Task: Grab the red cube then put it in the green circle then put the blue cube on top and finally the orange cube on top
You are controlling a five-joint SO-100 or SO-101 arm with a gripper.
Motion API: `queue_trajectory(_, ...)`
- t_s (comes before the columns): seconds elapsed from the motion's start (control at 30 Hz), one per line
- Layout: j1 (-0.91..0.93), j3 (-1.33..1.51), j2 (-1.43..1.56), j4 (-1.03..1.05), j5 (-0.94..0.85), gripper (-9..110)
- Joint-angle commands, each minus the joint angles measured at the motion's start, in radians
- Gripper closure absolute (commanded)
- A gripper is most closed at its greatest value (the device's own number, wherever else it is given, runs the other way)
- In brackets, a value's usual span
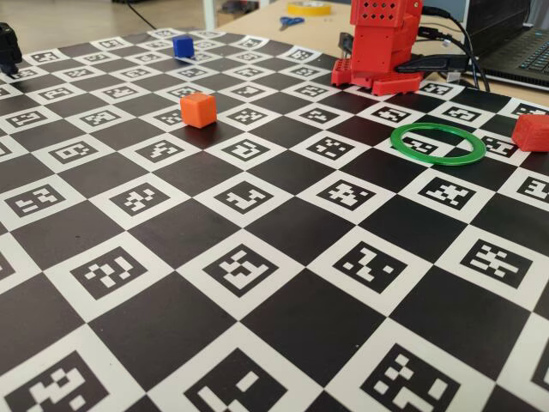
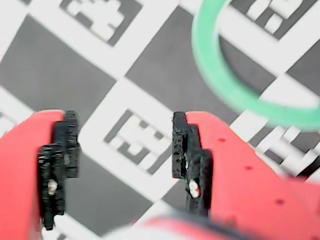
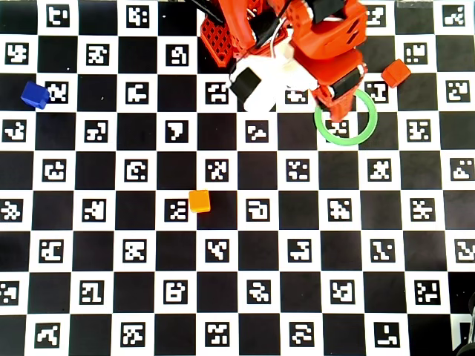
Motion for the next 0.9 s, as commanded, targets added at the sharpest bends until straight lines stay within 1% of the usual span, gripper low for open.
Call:
queue_trajectory(0.0,-0.057,-0.107,-0.029,0.038,0.057,83)
queue_trajectory(0.17,-0.114,-0.137,-0.126,0.098,0.124,80)
queue_trajectory(0.2,-0.12,-0.138,-0.141,0.103,0.146,78)
queue_trajectory(0.27,-0.121,-0.149,-0.17,0.114,0.204,70)
queue_trajectory(0.33,-0.133,-0.181,-0.204,0.124,0.236,69)
queue_trajectory(0.5,-0.209,-0.255,-0.267,0.147,0.36,60)
queue_trajectory(0.67,-0.328,-0.279,-0.278,0.149,0.423,58)
queue_trajectory(0.87,-0.477,-0.213,-0.276,0.143,0.463,56)
